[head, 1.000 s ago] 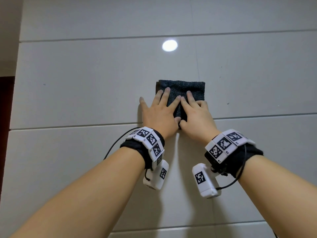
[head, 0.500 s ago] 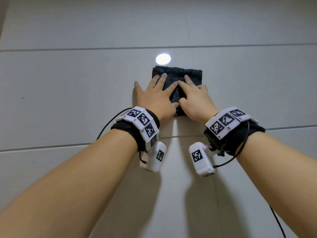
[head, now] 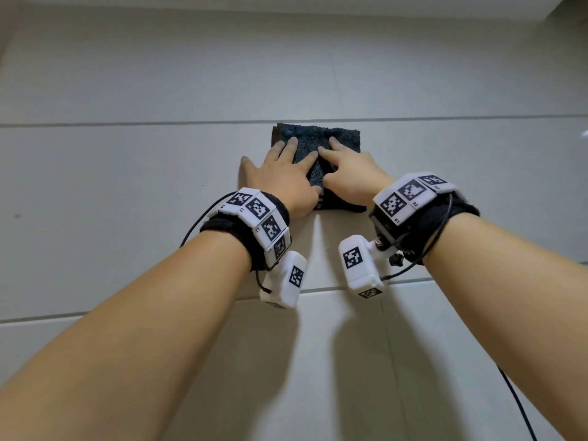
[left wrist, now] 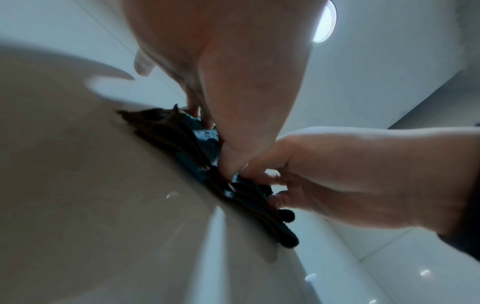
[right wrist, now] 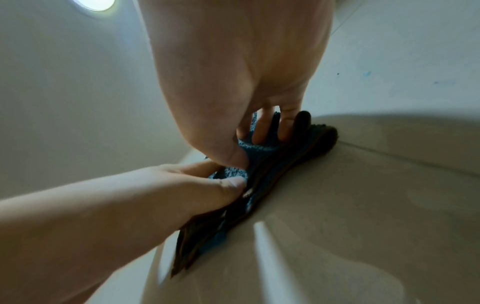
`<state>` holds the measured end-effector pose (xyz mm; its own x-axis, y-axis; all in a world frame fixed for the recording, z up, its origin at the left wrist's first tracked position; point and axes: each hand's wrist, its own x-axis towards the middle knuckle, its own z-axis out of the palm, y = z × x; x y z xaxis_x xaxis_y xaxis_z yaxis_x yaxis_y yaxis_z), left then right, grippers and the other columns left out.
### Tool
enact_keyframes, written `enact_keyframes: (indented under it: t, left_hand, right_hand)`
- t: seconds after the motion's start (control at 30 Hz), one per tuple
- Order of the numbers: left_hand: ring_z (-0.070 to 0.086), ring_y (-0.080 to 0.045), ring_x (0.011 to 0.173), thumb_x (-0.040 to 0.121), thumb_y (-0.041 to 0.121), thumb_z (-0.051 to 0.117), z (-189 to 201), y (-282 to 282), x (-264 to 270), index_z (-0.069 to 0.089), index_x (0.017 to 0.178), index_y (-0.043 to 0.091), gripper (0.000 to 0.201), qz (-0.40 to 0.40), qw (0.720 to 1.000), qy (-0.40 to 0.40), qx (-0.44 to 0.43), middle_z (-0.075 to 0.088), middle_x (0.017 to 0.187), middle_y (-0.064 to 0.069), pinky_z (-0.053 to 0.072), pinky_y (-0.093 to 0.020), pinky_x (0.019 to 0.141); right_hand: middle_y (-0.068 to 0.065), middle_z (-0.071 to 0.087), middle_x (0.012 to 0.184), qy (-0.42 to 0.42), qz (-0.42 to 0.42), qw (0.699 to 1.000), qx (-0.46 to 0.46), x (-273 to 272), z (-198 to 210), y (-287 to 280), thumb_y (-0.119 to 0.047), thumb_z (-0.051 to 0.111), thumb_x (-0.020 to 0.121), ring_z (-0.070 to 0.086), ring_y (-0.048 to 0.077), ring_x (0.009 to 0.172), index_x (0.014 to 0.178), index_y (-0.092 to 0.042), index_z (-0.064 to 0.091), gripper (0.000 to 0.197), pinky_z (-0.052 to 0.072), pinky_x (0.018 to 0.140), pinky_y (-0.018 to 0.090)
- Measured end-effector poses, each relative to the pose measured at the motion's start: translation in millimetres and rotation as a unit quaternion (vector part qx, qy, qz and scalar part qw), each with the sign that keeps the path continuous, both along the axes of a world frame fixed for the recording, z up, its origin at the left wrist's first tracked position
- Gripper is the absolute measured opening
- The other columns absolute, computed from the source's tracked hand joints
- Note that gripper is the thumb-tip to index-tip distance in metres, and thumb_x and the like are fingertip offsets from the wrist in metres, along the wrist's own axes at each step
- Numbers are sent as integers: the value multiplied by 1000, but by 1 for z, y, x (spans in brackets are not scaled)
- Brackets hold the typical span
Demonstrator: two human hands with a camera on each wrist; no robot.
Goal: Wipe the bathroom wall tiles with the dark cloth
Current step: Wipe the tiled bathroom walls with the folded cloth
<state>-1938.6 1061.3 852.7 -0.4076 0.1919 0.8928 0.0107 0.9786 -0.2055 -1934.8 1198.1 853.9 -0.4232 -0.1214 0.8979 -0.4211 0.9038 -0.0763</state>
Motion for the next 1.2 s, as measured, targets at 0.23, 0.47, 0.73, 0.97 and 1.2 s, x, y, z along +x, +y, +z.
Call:
enact_keyframes:
  t: [0.23,0.47,0.73,0.97,1.2]
  left_hand:
    - [3,-20,152,94,56,50,-21,7,6,15,155,45,72,5,1000,-9,-6,2,167,3,20,-66,110]
    - [14,-23,150,91,54,56,-50,12,17,23,154,42,72,37,999,0,-35,12,165,-2,25,-62,107]
    - [12,-20,151,99,52,37,-64,7,16,17,155,41,60,38,998,14,-48,9,166,-1,20,-63,108]
    - [7,-19,152,102,47,35,-41,4,4,12,156,40,59,32,998,33,-45,4,167,0,19,-65,109]
    - [2,-14,153,100,48,33,13,-3,3,10,155,45,59,15,999,18,-32,1,167,8,11,-65,113]
  right_hand:
    - [0,6,165,0,18,1000,14,-4,-31,8,-20,50,91,22,36,145,155,-26,24,70,24,117,37]
    - [-3,6,165,-13,23,1000,11,-1,-63,9,-21,52,90,26,40,139,154,-28,26,70,25,113,39]
    - [-10,1,164,-9,42,999,-13,-5,-78,7,-20,47,93,24,31,136,154,-29,20,68,36,103,37]
    - [-7,-3,164,-2,28,1000,-10,-12,-50,2,-24,46,95,21,33,137,157,-27,12,70,30,109,38]
    - [-1,0,165,8,-5,1000,-1,-17,0,-3,-28,44,95,18,39,140,156,-26,13,69,24,113,39]
